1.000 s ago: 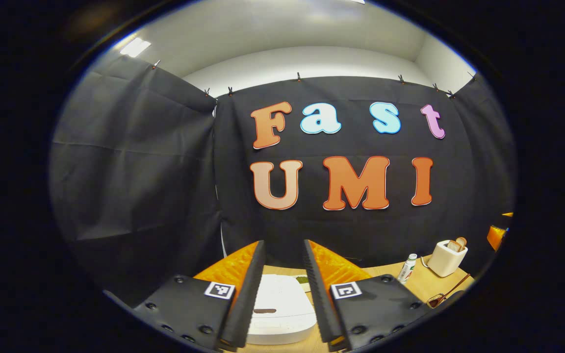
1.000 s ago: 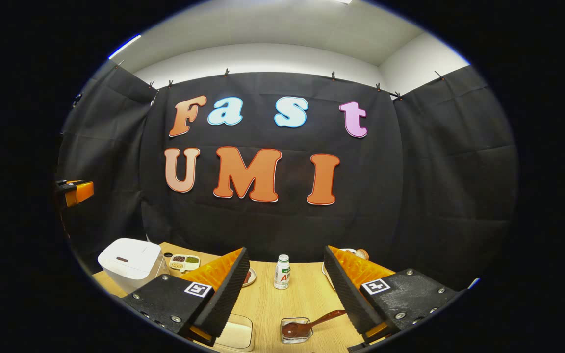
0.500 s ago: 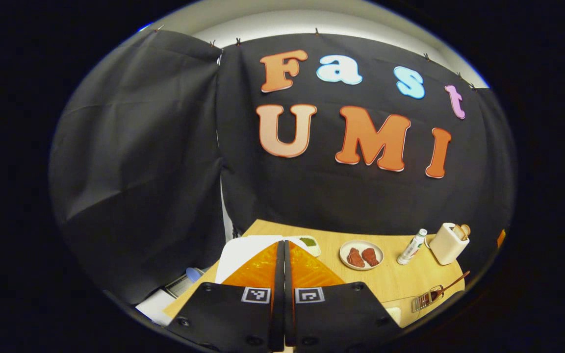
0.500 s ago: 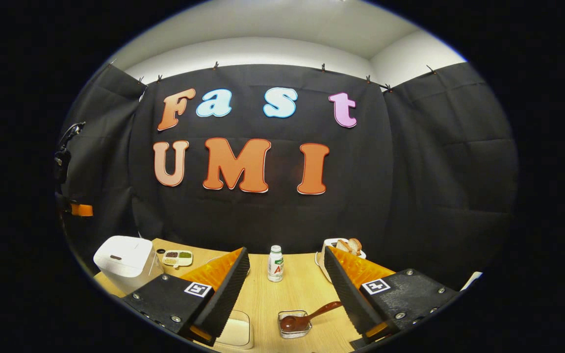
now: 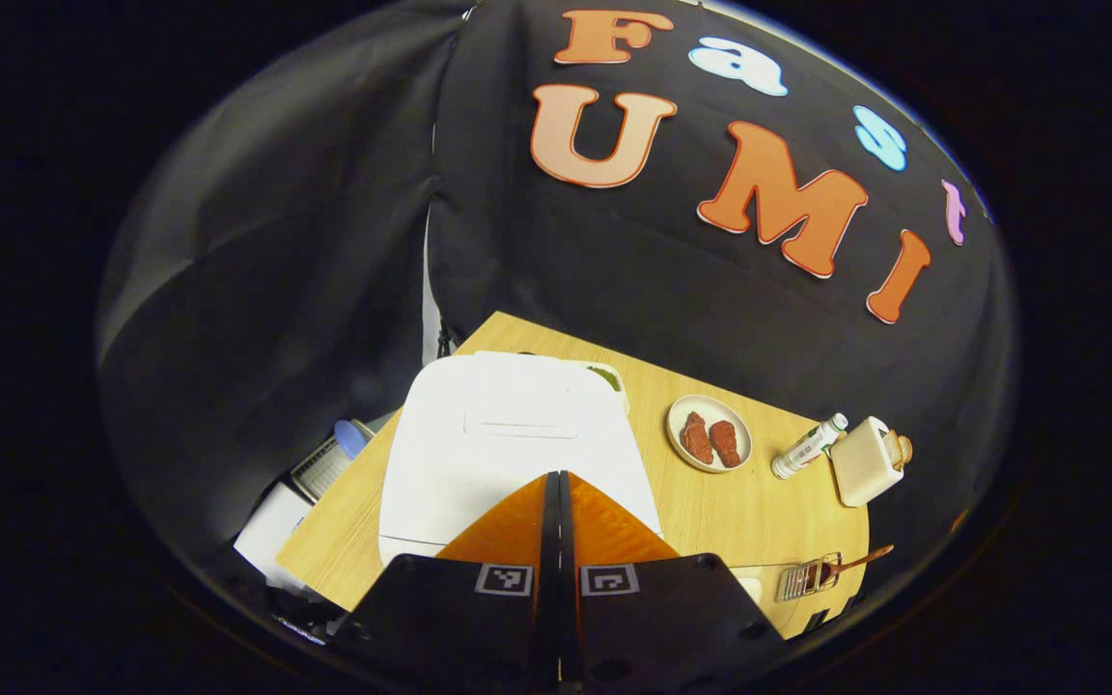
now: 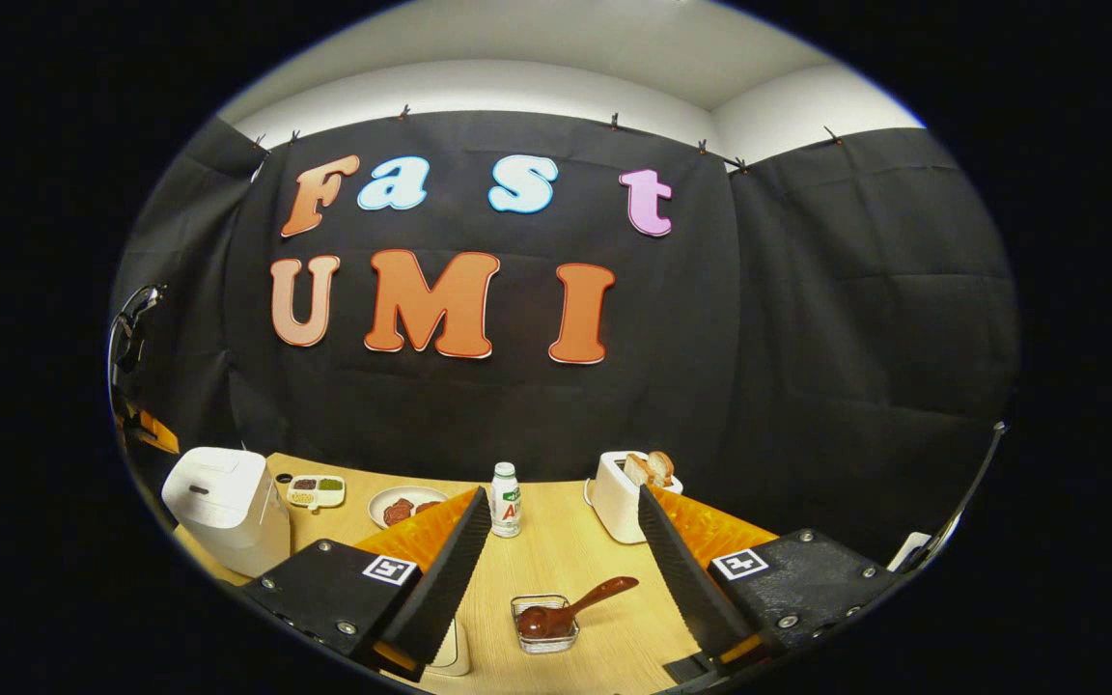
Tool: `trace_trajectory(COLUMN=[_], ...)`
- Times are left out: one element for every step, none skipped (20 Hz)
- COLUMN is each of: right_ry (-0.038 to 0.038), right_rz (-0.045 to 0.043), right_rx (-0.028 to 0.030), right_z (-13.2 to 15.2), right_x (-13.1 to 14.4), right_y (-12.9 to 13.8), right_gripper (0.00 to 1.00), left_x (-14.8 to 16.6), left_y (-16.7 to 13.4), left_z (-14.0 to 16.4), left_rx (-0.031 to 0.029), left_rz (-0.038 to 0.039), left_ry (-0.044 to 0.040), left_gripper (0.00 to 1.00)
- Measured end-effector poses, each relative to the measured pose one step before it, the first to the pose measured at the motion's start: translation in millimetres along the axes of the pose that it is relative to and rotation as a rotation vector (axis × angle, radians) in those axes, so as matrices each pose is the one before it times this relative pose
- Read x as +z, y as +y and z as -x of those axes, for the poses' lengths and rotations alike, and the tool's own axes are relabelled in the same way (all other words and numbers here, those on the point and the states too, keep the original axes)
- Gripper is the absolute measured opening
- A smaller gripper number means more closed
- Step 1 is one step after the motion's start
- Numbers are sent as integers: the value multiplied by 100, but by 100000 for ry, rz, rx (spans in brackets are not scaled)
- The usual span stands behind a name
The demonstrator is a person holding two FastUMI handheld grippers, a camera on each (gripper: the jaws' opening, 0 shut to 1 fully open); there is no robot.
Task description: Close the left gripper, press the button to open the rice cooker; take a wooden spoon from the chopstick holder with the right hand, scoop a spoonful of rice and pour it into the rice cooker, then put the wooden spoon back into the chopstick holder.
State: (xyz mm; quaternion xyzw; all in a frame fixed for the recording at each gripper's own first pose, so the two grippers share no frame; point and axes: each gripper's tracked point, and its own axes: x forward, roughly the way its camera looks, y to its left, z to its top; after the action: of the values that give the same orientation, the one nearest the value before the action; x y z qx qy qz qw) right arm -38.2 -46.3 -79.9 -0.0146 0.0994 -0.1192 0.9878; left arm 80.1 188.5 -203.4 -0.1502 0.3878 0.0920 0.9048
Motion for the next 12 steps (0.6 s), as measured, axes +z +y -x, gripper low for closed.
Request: trace_trajectory(right_ry=[1762,1250,847,425,259,65,122,350,495,544,379,386], right_rz=[-1318,-1329,-903,-143,491,728,580,177,10,10,122,235], right_rx=[-963,-797,-732,-715,-858,-867,-872,-430,-334,-148,-130,-198], right_z=[-173,-154,-144,-186,-139,-227,-159,-137,-227,-150,-78,-98], right_x=[-572,-423,-331,-177,-260,-165,-221,-188,-247,-257,-198,-140], right_y=[-374,-214,-216,-171,-265,-312,-227,-45,-15,42,24,-41], right_gripper=[95,95,95,96,96,95,96,96,96,96,95,96], left_x=[-547,-590,-429,-581,-185,-257,-54,-374,-292,-587,-425,-917], left_y=[25,-347,-75,165,140,373,459,-52,-72,124,18,80], left_z=[-689,-796,-612,-665,-543,-422,-282,-621,-387,-391,-467,-507], left_rx=[-241,-1274,-738,-553,35,168,998,-442,-555,-173,-334,-119], left_rz=[2727,2559,1772,1562,989,601,933,1166,1424,931,727,251], left_ry=[2917,2672,2839,2035,1577,1275,1029,1361,1532,2026,1743,2578], left_gripper=[5,5,5,5,5,5,4,5,5,5,5,5])
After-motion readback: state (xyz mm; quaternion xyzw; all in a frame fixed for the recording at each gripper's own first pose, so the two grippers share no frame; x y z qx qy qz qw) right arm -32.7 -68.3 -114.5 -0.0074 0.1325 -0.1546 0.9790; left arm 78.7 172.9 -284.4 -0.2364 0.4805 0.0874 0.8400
